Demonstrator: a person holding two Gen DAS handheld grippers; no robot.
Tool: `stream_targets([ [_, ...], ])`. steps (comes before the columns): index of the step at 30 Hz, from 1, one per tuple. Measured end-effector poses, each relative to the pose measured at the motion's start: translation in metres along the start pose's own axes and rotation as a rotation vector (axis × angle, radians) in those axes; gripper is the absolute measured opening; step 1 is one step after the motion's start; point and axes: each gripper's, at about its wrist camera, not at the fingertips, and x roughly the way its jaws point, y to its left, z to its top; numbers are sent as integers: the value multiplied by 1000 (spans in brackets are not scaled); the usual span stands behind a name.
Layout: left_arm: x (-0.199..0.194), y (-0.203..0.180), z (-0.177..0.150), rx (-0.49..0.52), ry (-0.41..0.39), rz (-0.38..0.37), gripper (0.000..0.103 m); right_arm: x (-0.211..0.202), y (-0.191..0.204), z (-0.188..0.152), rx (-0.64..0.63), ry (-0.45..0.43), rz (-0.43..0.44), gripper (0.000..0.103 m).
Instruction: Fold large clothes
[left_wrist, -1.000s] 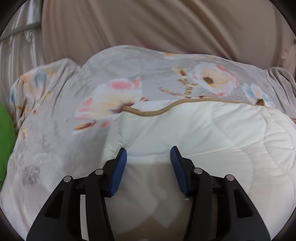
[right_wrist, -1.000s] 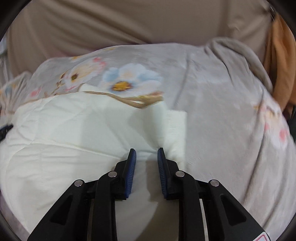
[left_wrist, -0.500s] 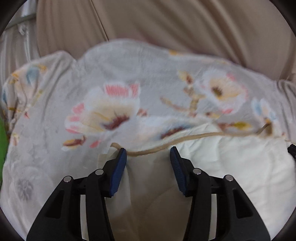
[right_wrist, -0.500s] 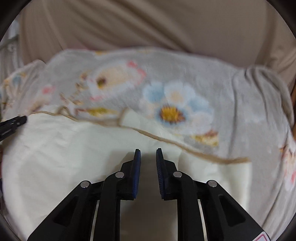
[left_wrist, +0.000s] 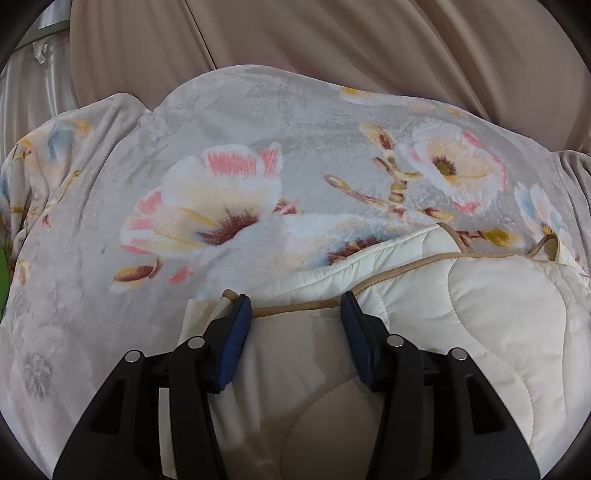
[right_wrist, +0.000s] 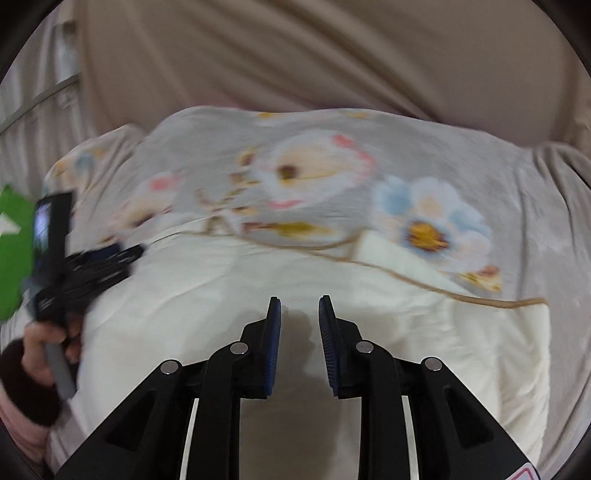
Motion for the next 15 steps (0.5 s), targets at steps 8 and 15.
stream_targets([
  [8,-69,40,-23,-85,-51,-117,77,47,25,-22,-37,79,16,21],
  [15,-100,120,-98,-319,83,-233,84,50,32,-25,-68,53,-1,21],
])
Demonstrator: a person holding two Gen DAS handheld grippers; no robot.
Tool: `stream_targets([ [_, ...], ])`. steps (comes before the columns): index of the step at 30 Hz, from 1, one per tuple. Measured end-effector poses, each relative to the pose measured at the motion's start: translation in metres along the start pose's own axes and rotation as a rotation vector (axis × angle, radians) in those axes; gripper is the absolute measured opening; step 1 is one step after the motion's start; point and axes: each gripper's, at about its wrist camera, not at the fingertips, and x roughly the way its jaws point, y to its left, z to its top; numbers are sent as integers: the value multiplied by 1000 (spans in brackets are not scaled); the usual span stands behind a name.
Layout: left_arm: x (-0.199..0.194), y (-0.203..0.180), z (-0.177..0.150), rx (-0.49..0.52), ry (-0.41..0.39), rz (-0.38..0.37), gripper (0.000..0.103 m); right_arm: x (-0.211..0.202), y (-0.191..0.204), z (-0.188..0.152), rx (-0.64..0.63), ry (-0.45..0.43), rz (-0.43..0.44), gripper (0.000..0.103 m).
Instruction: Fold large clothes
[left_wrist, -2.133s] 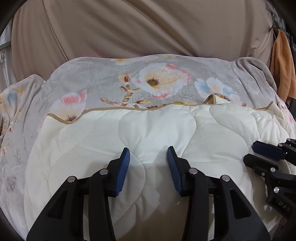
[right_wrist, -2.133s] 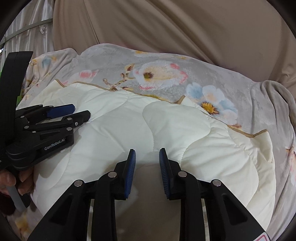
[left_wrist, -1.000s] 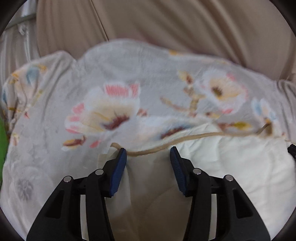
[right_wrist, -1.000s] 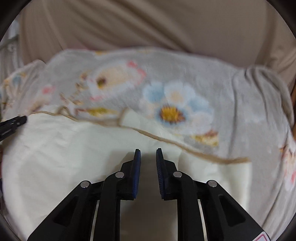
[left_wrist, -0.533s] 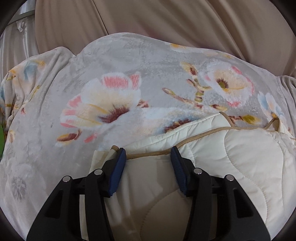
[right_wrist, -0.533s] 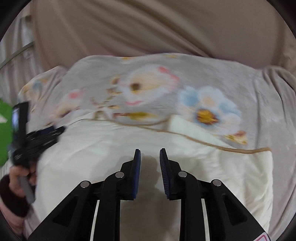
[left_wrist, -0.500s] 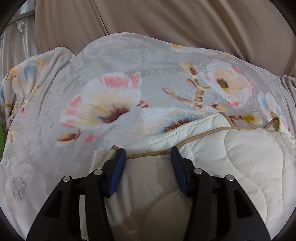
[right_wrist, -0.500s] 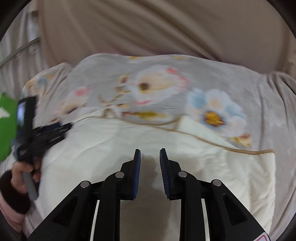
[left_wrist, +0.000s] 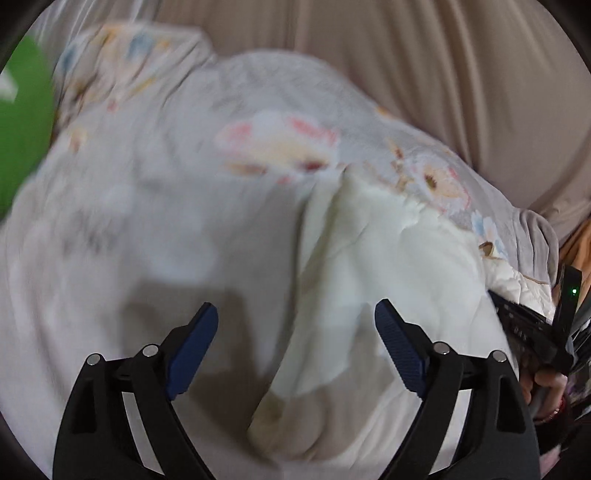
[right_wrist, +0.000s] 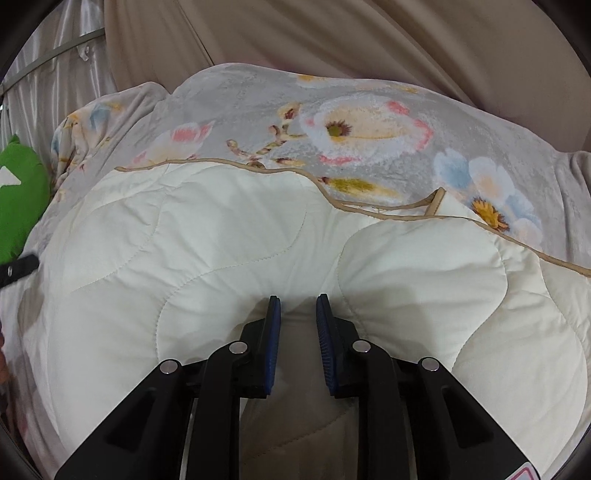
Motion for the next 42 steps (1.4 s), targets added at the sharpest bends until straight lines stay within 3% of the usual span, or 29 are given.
stream_targets([
  [3,15,9,-19,-72,98,-140,85,1,1,0,-11,-7,-7,21],
  [5,20,-4,-21,-43,77,-140,86,1,1,0,-9,-7,-5,21],
  [8,25,-28,-16,-11,94,-178,58,0,-1,0,-3,-10,13,21],
  [10,16,-42,-10,26,72,-148,27,-8,-9,1,29,-17,53,21],
  [12,-3,-54,-5,64,23,-138,19,-23,-17,-1,80,-21,96,21],
  [15,-40,-68,3,101,-45,-200,17,-64,-27,-16,113,-21,174,22],
  [19,-83,-111,5,222,-126,-258,16,-104,-26,-57,93,-10,253,12],
  [23,-110,-169,0,357,-178,-328,16,-93,-19,-97,100,72,273,4],
  [26,-114,-218,-8,473,-191,-379,16,-76,-25,-112,166,78,301,0],
  [33,-81,-335,-41,699,-121,-470,16,-96,-51,-126,282,16,393,0],
  [37,-29,-379,-69,755,-9,-461,16,-133,-83,-155,374,-67,341,3],
  [40,2,-395,-89,783,61,-437,17,-161,-113,-182,441,-109,271,12],
  [42,20,-403,-103,796,85,-415,17,-177,-129,-198,476,-128,219,12],
])
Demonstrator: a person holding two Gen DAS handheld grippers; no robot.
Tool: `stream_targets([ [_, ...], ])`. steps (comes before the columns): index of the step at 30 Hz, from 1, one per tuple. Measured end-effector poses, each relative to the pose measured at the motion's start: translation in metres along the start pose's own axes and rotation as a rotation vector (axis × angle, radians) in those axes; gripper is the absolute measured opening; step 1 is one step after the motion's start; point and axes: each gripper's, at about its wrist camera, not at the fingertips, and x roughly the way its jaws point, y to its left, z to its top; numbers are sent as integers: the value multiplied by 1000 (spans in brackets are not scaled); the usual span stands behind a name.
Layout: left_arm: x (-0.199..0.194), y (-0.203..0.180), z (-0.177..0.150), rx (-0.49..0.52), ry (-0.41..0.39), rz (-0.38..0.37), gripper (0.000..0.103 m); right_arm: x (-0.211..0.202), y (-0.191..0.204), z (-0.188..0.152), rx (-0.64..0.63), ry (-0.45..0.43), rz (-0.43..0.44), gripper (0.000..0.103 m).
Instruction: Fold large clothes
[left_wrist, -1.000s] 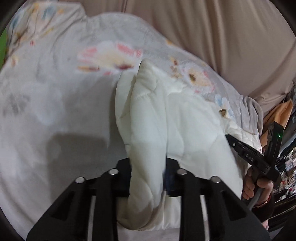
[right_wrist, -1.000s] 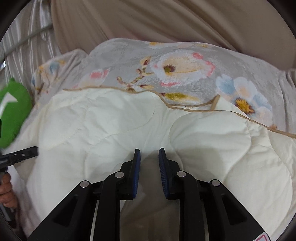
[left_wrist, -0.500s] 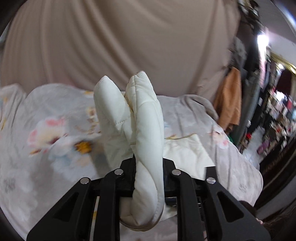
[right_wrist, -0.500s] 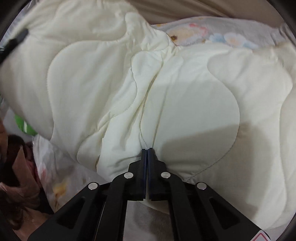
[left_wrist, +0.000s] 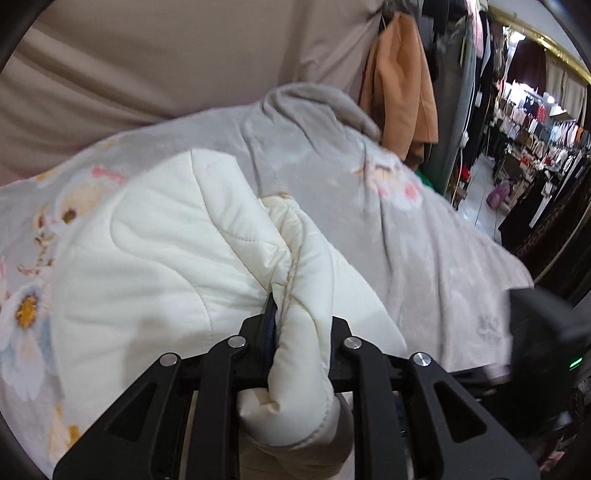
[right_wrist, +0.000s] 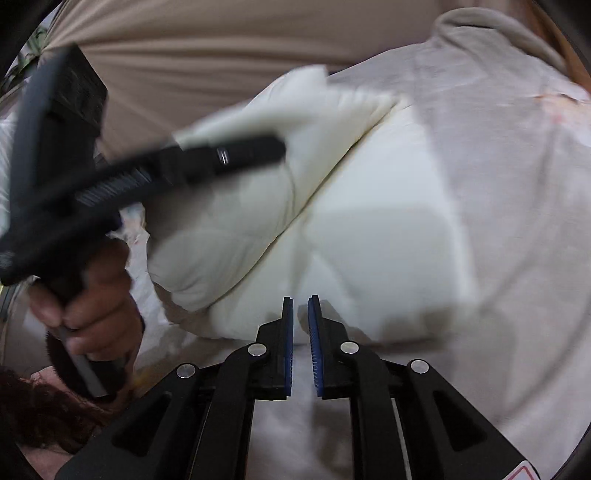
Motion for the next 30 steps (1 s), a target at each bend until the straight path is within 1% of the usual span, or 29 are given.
stream_targets([
  [3,27,-8,-11,15,33,23,20,-19,-17,-3,36,-31,-26,12],
  [5,39,-13,-16,27,39,47,21,-28,-23,-2,49,-53,-38,12],
  [7,40,-16,-18,37,34,66,23,-34,-22,4,45,-76,-39,12],
  [8,39,-17,-17,32,33,60,24,-37,-19,10,37,-87,-37,13],
  [10,28,-16,-13,21,17,36,29,-43,-9,21,6,-117,-36,16],
  [11,14,-15,-14,25,-10,19,32,-45,-9,32,-10,-131,-34,21],
  [12,6,-17,-12,33,-26,10,39,-49,-8,38,-27,-147,-31,25],
  [13,-8,-16,-13,39,-45,-2,48,-52,-5,46,-42,-161,-22,35],
  [14,-27,-13,-16,39,-71,-10,53,-57,-1,51,-57,-174,-11,43],
  [15,-39,-11,-17,35,-90,-12,62,-58,2,57,-74,-184,0,46],
  [16,-54,-6,-20,32,-107,-13,66,-60,9,63,-92,-197,11,50],
  [17,-71,0,-24,22,-124,-20,68,-61,14,67,-104,-207,22,57],
  [18,-85,7,-29,9,-137,-26,73,-63,20,69,-116,-214,37,60],
  [19,-100,15,-36,-10,-153,-22,75,-60,28,73,-133,-213,59,64],
  [21,-117,26,-47,-30,-169,16,77,-54,41,83,-161,-198,87,71],
  [23,-123,37,-59,-47,-154,71,80,-40,59,85,-206,-161,111,77],
  [25,-116,47,-72,-62,-115,116,80,-21,75,85,-258,-105,110,80],
  [27,-100,51,-83,-64,-66,147,80,3,83,84,-302,-51,77,80],
  [28,-92,53,-88,-66,-42,154,80,11,84,82,-310,-46,46,78],
  [29,-84,53,-91,-65,-23,156,80,17,82,80,-309,-47,-1,57],
  [30,-79,54,-94,-64,-15,162,80,21,78,80,-301,-38,-29,39],
])
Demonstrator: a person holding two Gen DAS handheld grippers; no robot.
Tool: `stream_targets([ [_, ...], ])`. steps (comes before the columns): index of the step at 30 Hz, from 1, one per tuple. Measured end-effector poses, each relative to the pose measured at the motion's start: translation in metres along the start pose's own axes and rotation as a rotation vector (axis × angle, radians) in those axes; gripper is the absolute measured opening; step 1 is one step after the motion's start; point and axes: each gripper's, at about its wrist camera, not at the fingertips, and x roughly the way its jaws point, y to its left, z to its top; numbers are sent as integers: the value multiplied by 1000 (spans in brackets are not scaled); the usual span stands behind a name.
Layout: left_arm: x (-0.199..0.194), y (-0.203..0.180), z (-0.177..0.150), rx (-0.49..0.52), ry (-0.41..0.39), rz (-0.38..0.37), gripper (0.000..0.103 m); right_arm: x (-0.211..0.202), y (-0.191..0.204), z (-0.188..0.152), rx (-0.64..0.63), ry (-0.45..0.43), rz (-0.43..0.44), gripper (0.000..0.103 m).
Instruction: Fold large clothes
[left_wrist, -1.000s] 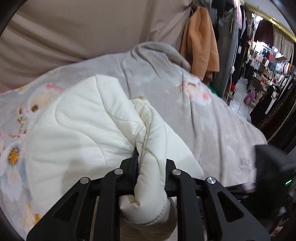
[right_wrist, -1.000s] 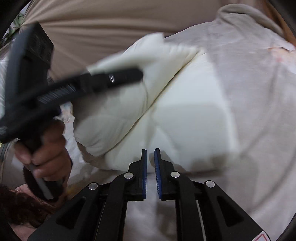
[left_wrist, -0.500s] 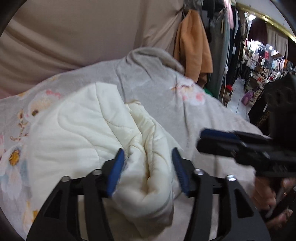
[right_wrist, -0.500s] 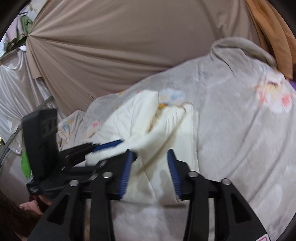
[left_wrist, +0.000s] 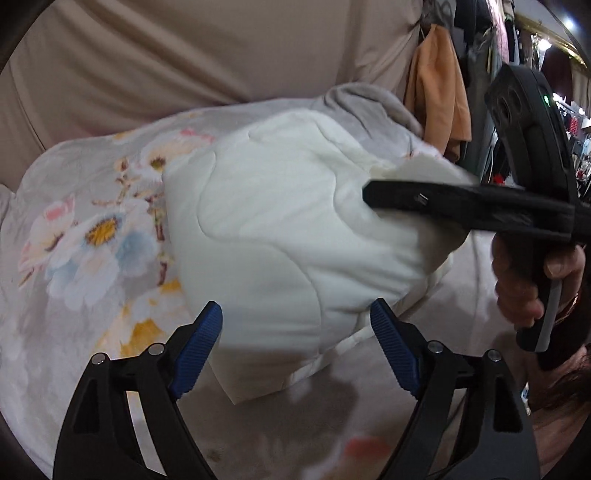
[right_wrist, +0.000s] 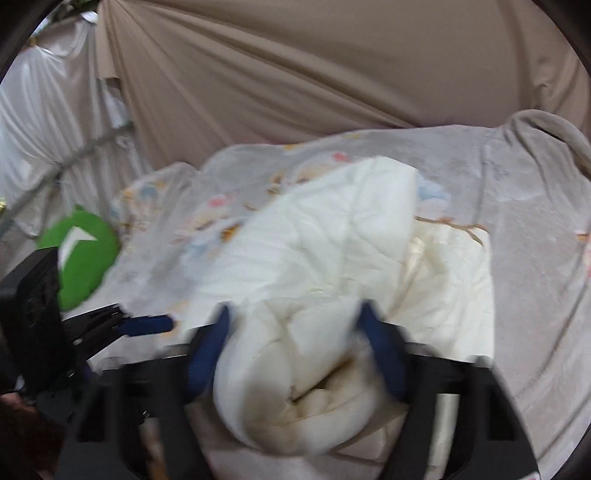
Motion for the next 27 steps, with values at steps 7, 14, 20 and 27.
stream_targets([
  [7,7,-12,4,41,-43,-27,82,-56,-37,-27,151,-160,90,14],
  [14,42,-38,1,137,-31,65,90,-5,-119,-78,452,-24,157,14],
  [20,2,-12,16,26,-79,-50,86,-18,-113,-71,421,-20,171,24],
  [27,-19,10,79,-16,-214,93,86,-58,-105,-19,393,-132,175,59],
])
